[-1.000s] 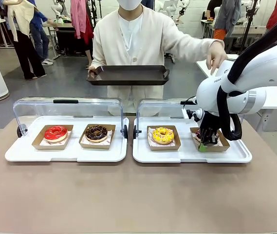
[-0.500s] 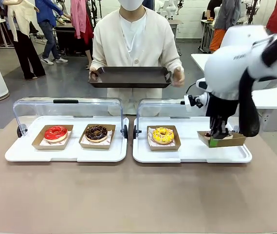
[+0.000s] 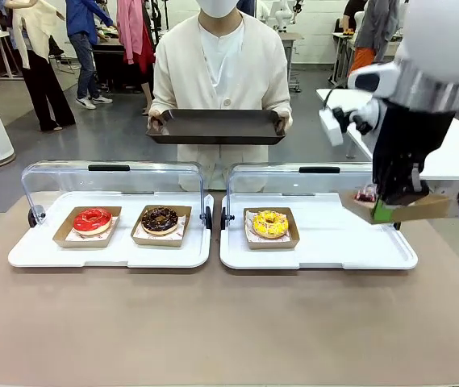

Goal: Provide the desired donut to the person.
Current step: Pick up and lift the Paper togo box containing the Donut pointed at by the person.

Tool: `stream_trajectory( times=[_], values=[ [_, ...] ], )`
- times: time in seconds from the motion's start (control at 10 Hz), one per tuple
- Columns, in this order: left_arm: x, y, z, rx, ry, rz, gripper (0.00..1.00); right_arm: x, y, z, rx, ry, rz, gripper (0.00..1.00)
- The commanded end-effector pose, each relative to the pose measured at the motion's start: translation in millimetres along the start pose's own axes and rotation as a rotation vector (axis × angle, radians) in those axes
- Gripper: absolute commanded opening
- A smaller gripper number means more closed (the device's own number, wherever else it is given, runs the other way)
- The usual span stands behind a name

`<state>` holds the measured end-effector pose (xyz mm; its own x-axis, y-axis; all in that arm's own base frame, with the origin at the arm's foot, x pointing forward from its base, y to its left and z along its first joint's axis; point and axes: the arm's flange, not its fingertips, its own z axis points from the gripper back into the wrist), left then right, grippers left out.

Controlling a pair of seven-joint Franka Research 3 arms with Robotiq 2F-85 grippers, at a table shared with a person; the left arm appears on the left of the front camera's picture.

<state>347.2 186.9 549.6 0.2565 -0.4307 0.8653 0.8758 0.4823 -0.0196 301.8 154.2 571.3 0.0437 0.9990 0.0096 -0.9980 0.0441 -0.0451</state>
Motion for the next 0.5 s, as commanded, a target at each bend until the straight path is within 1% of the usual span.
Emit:
stream_trajectory(
  times=[0.0,0.2,0.3,0.4],
  values=[
    [1.8,1.3,-0.1,0.004,-0.004,-0.002,1.00,3.5,-11.9,17.5,-0.048,-0.002,-0.049,0.00],
    [1.8,1.3,-0.1,0.004,-0.004,-0.002,1.00,4.3,-30.8,26.6,-0.034,-0.038,-0.042,0.00],
    [1.8,1.3,-0.1,0.004,-0.004,-0.002,1.00,3.2,-38.8,23.0,-0.027,-0.056,0.010,0.00],
    [1.8,1.3,-0.1,0.004,-0.004,-0.002,1.00,-5.0,-54.1,9.4,-0.087,-0.077,0.097,0.00]
  ],
)
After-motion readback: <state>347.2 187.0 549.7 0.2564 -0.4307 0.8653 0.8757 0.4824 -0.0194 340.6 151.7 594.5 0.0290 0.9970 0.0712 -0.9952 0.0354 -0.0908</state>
